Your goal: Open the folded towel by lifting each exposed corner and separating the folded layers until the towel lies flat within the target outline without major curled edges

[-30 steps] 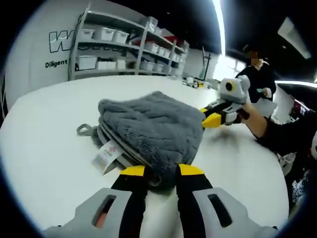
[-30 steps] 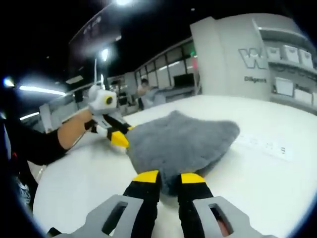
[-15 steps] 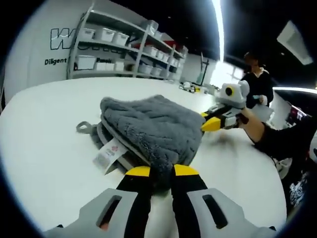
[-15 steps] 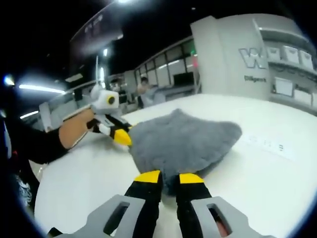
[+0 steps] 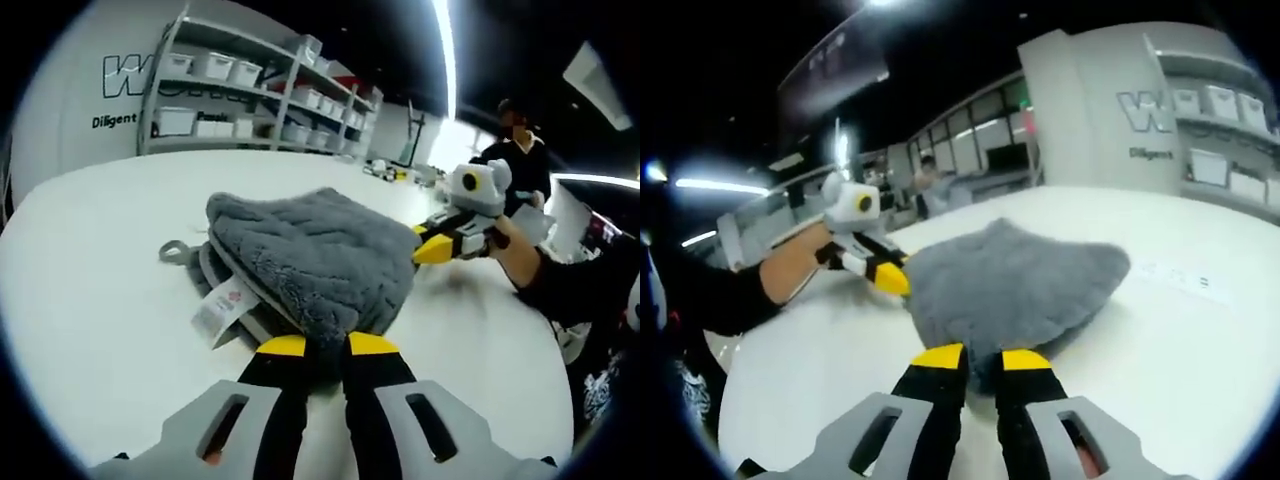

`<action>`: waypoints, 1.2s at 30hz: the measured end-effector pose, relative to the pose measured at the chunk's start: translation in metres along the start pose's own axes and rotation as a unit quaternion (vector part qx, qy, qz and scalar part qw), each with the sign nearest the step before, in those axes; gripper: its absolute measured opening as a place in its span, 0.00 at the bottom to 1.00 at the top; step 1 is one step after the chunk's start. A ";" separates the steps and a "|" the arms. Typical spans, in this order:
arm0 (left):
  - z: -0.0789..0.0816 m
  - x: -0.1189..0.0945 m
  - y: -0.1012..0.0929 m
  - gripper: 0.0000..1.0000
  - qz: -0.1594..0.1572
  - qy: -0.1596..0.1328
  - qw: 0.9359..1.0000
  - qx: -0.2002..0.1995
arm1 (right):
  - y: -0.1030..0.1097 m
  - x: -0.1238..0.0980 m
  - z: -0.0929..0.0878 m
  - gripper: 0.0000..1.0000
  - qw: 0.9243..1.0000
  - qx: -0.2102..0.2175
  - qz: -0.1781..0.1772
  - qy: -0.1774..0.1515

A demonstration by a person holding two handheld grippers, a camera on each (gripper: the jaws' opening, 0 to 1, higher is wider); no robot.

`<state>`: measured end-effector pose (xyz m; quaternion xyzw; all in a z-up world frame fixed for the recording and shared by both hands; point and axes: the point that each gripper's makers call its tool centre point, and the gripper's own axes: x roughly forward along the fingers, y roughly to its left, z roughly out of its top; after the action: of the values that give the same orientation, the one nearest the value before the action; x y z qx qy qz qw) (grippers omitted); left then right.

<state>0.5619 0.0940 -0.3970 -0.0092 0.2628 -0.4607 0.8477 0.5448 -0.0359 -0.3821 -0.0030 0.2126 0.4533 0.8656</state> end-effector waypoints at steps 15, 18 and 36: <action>-0.006 -0.004 -0.018 0.09 -0.006 0.004 1.000 0.012 | 0.008 -0.011 -0.007 0.06 1.000 0.006 0.003 0.008; -0.007 -0.004 -0.020 0.09 -0.005 0.006 1.000 0.016 | 0.011 -0.013 -0.010 0.06 1.000 0.008 0.003 0.009; -0.012 -0.004 -0.035 0.09 -0.011 0.007 0.999 0.031 | 0.018 -0.023 -0.017 0.06 1.000 0.022 0.006 0.003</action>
<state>0.5273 0.0802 -0.3965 0.0173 0.2541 -0.4780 0.8406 0.5127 -0.0466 -0.3857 0.0164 0.2252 0.4533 0.8623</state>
